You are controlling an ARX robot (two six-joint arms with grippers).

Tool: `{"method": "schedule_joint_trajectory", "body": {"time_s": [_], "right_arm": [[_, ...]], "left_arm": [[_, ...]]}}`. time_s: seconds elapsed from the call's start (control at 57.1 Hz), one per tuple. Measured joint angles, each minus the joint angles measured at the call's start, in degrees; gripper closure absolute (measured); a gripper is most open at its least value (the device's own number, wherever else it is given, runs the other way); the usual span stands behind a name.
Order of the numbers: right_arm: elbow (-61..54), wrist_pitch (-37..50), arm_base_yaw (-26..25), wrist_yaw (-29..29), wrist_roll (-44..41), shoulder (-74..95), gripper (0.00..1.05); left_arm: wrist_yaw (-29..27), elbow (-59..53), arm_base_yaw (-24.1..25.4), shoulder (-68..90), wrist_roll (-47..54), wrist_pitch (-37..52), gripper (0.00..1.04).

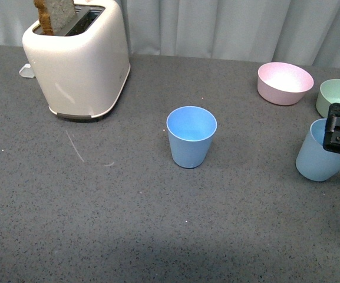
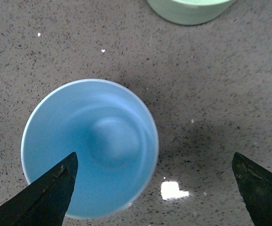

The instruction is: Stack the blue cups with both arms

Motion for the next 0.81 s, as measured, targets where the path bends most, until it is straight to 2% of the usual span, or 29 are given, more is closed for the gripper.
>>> {"method": "schedule_joint_trajectory", "body": {"time_s": [0.228,0.385,0.403,0.596,0.666,0.806], "right_arm": [[3.7,-2.8,0.9,0.7,3.5,3.4,0.43],[4.5,-3.3,0.9,1.3,4.7,4.5,0.66],[4.6,-3.4,0.8,1.4,4.8,4.6,0.71],[4.8,-4.2,0.6,1.5,5.0,4.9,0.98],[4.8,-4.5,0.5,0.9,5.4,4.7,1.04],[5.3,-6.8,0.7,-2.9,6.7,3.1,1.04]], "left_arm": [[0.0,0.0,0.0,0.0,0.0,0.0,0.07],[0.0,0.0,0.0,0.0,0.0,0.0,0.07],[0.0,0.0,0.0,0.0,0.0,0.0,0.07],[0.0,0.0,0.0,0.0,0.0,0.0,0.07],[0.0,0.0,0.0,0.0,0.0,0.0,0.07],[0.0,0.0,0.0,0.0,0.0,0.0,0.07]]}}
